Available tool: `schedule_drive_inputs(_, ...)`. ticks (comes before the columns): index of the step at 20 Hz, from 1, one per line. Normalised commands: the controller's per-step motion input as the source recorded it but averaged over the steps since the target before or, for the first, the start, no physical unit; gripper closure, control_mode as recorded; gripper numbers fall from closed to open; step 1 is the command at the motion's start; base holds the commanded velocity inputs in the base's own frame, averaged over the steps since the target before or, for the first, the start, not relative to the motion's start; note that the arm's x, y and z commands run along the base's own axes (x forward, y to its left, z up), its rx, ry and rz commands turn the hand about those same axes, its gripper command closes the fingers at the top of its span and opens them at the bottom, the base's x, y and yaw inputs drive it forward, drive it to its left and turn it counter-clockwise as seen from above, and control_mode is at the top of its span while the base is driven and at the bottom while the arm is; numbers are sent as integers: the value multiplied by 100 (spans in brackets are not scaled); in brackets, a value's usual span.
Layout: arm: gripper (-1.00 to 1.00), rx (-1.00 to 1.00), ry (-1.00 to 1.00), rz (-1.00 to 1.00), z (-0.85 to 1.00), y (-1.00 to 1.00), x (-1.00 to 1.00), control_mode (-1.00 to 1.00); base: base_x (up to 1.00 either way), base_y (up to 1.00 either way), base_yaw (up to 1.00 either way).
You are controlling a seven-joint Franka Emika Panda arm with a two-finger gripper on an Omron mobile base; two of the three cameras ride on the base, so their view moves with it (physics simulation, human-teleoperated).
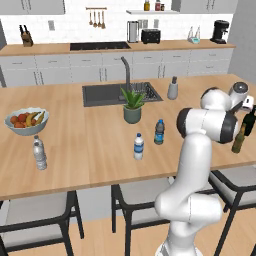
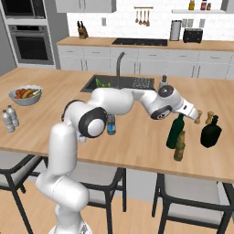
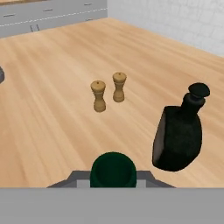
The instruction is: Move the plastic bottles in the middle to the plastics group, and the glass bottles in the middle to the glass group.
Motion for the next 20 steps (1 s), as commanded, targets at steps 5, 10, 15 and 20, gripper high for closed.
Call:
schedule_drive_inputs(5,100,0,-1,-1,-4,-9,-11,-100,0,0,0)
schedule_drive_inputs(10,100,0,-8,0,-18,0,-10,-100,0,0,0)
schedule_drive_inputs(15,100,0,-5,0,-17,9,-18,-100,0,0,0)
schedule_drive_inputs(20,100,-6,-5,0,-12,21,-11,-100,0,0,0)
